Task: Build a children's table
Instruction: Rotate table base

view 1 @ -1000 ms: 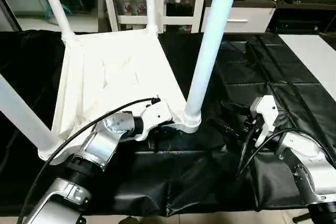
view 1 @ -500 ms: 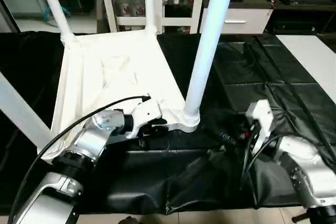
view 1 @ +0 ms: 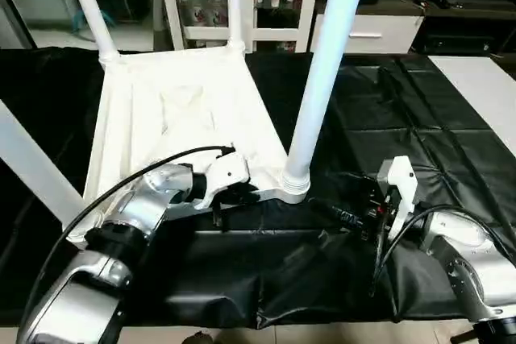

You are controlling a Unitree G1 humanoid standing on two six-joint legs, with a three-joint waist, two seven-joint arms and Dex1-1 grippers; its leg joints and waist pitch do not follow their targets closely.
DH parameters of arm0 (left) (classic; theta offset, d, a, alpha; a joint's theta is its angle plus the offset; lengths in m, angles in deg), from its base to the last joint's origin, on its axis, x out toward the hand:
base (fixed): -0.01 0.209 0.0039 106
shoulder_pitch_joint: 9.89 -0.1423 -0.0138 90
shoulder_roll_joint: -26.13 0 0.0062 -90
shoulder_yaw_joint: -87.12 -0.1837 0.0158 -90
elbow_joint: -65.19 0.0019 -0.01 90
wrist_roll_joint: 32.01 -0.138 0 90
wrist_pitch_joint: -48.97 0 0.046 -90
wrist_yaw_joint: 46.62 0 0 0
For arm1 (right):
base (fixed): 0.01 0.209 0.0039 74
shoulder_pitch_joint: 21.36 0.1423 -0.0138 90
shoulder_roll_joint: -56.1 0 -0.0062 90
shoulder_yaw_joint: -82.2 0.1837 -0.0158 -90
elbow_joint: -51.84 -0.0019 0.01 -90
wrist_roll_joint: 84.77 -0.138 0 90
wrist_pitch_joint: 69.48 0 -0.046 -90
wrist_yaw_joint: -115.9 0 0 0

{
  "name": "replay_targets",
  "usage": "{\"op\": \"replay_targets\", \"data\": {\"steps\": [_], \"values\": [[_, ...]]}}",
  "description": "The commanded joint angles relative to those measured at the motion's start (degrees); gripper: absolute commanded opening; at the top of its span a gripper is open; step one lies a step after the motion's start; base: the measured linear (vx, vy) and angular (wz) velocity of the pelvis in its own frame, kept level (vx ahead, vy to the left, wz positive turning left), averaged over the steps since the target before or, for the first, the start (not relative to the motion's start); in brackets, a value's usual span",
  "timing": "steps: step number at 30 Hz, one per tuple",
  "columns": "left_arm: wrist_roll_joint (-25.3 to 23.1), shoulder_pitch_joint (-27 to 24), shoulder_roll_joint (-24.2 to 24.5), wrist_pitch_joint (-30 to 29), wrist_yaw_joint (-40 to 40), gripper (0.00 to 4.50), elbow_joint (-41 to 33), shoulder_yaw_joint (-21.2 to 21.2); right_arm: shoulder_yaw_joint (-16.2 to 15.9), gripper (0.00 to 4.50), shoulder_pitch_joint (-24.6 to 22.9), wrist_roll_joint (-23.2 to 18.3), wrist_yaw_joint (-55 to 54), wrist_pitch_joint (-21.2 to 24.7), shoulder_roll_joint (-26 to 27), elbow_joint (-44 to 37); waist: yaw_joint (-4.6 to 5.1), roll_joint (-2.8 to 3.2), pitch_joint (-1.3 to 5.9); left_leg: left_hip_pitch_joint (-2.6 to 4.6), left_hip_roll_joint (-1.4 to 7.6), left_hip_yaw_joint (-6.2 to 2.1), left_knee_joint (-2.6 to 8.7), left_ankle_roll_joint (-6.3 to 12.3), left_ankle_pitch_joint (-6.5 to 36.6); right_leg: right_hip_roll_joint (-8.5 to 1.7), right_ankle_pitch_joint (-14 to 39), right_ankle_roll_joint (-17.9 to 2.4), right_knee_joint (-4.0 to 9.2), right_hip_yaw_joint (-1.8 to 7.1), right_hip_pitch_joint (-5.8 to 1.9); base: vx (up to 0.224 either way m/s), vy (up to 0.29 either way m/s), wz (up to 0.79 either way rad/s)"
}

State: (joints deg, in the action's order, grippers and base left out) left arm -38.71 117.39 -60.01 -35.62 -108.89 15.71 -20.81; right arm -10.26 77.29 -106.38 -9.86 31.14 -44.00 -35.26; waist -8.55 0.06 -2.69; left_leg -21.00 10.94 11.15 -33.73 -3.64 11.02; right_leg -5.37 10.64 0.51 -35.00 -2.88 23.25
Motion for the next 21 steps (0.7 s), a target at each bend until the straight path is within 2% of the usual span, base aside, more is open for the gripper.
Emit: {"op": "replay_targets", "data": {"steps": [1, 5, 8, 9, 14, 15, 16, 19, 20, 21], "values": [[-1.8, -0.1, -0.5, 0.3, -1.9, 0.17, 1.6, -2.8, 1.0, 3.71, -0.3, -0.2, 0.1, 0.3, -0.7, -1.3, -0.06, -0.35, 3.59, 0.71, 2.32, -1.16, 4.12, 1.77, 11.6, -3.36, 6.8, -12.8, 3.66, 2.10, -2.69, 0.000, 0.000, 0.00], [-3.3, -0.2, -0.3, 1.2, -2.7, 0.08, 2.7, -4.4, 0.8, 3.71, -0.1, -0.1, 0.1, 0.3, -0.9, -1.1, -0.24, -0.52, 3.56, 0.66, 2.33, -1.15, 4.06, 2.28, 11.0, -3.38, 6.2, -13.1, 3.64, 2.05, -2.73, 0.000, 0.000, 0.00], [-4.3, -0.3, 0.1, 1.9, -2.8, 0.08, 3.2, -5.5, 0.7, 3.71, 0.2, 0.0, 0.1, 0.2, -0.9, -0.7, -0.36, -0.44, 3.56, 0.73, 2.37, -1.15, 4.08, 2.15, 11.4, -3.46, 7.0, -13.0, 3.67, 2.09, -2.72, 0.000, 0.000, 0.00], [-5.0, -0.5, 0.3, 2.2, -3.1, 0.08, 3.4, -6.1, 0.7, 3.71, 0.4, 0.0, 0.2, 0.2, -0.8, -0.5, -0.37, -0.67, 3.54, 0.71, 2.39, -1.15, 4.10, 2.21, 11.4, -3.46, 7.1, -12.9, 3.70, 2.09, -2.74, 0.000, 0.000, 0.00], [-5.7, -1.5, 0.8, 2.8, -3.8, 0.08, 3.1, -7.1, 0.5, 3.71, 1.3, 0.4, 0.3, -0.2, -0.8, 0.2, -0.61, -0.36, 3.38, 0.92, 2.48, -1.20, 4.37, 1.28, 13.2, -3.53, 10.1, -12.0, 3.99, 2.16, -2.59, 0.000, 0.000, 0.00], [-5.4, -1.4, 0.5, 2.4, -3.5, 0.49, 3.2, -6.8, 0.6, 3.71, 1.3, 0.4, 0.3, -0.2, -0.9, 0.3, -0.72, -0.35, 3.28, 1.05, 2.49, -1.18, 4.44, 0.98, 14.1, -3.52, 11.0, -12.0, 4.12, 2.20, -2.47, 0.000, 0.000, 0.00], [-4.8, -1.2, -0.1, 1.4, -3.0, 0.62, 3.5, -6.3, 0.6, 3.71, 1.4, 0.4, 0.3, -0.3, -0.9, 0.3, -0.83, -0.34, 3.25, 1.20, 2.53, -1.20, 4.54, 0.71, 14.8, -3.53, 11.9, -11.8, 4.24, 2.22, -2.43, 0.000, 0.000, 0.00], [-5.1, -0.8, -0.3, 2.1, -2.2, 0.68, 3.9, -6.2, 0.7, 3.71, 1.3, 0.4, 0.3, -0.3, -1.0, 0.3, -0.87, -0.44, 3.28, 1.11, 2.52, -1.31, 4.66, 0.36, 15.0, -3.62, 12.5, -11.3, 4.25, 2.28, -2.60, 0.000, 0.000, 0.00], [-5.4, -0.6, -0.4, 2.8, -1.6, 0.92, 4.2, -6.3, 0.8, 3.71, 1.3, 0.4, 0.2, -0.3, -1.0, 0.3, -0.83, -0.48, 3.27, 1.04, 2.49, -1.32, 4.66, 0.46, 14.9, -3.56, 12.3, -11.1, 4.25, 2.30, -2.61, 0.000, 0.000, 0.00], [-5.6, -0.3, -0.4, 3.0, -1.6, 0.92, 4.5, -6.5, 0.8, 3.71, 1.3, 0.4, 0.2, -0.3, -1.0, 0.3, -0.92, -0.49, 3.29, 1.13, 2.43, -1.25, 4.61, 0.52, 14.9, -3.60, 12.5, -11.0, 4.31, 2.35, -2.56, 0.000, 0.000, 0.00]]}}
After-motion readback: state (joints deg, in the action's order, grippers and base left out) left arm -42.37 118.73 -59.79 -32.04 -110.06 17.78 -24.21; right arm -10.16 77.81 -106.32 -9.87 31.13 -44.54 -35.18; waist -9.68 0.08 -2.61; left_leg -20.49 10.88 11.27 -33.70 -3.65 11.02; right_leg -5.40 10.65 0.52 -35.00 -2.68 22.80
